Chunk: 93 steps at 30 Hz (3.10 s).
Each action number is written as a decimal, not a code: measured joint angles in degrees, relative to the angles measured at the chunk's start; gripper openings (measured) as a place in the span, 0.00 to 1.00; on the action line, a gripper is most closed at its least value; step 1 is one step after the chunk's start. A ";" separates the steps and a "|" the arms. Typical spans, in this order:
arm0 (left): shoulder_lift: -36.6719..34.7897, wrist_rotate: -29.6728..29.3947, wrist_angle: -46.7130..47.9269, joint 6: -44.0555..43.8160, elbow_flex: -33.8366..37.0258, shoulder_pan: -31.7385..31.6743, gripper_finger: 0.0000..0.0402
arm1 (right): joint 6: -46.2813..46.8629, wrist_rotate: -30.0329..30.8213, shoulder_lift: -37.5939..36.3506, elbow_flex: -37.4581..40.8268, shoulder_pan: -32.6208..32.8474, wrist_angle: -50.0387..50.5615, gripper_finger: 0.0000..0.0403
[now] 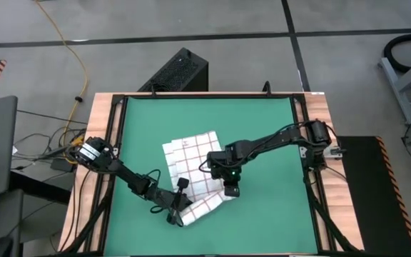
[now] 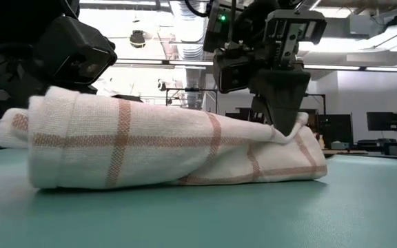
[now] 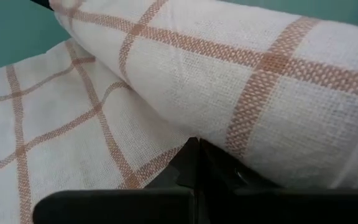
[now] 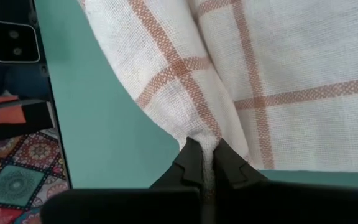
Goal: Roll towel
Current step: Roll the white towel
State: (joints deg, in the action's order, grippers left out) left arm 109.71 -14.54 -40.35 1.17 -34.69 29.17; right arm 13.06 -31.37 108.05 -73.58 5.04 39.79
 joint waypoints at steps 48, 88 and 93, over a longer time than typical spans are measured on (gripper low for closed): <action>-3.78 -17.36 47.70 8.90 -28.58 14.66 0.00 | -0.62 1.57 9.29 -0.04 0.99 -6.35 0.05; -3.98 -20.83 48.59 -14.07 -14.08 10.73 0.00 | -1.43 2.72 5.42 0.18 1.55 -5.42 0.21; -3.93 -20.88 49.57 -14.40 -14.02 10.75 0.00 | -3.32 11.00 -1.60 0.23 3.32 -5.00 0.21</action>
State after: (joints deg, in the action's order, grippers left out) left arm 105.78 -35.42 9.22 -13.23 -48.71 39.92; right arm 9.74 -20.36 106.45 -73.36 8.35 34.79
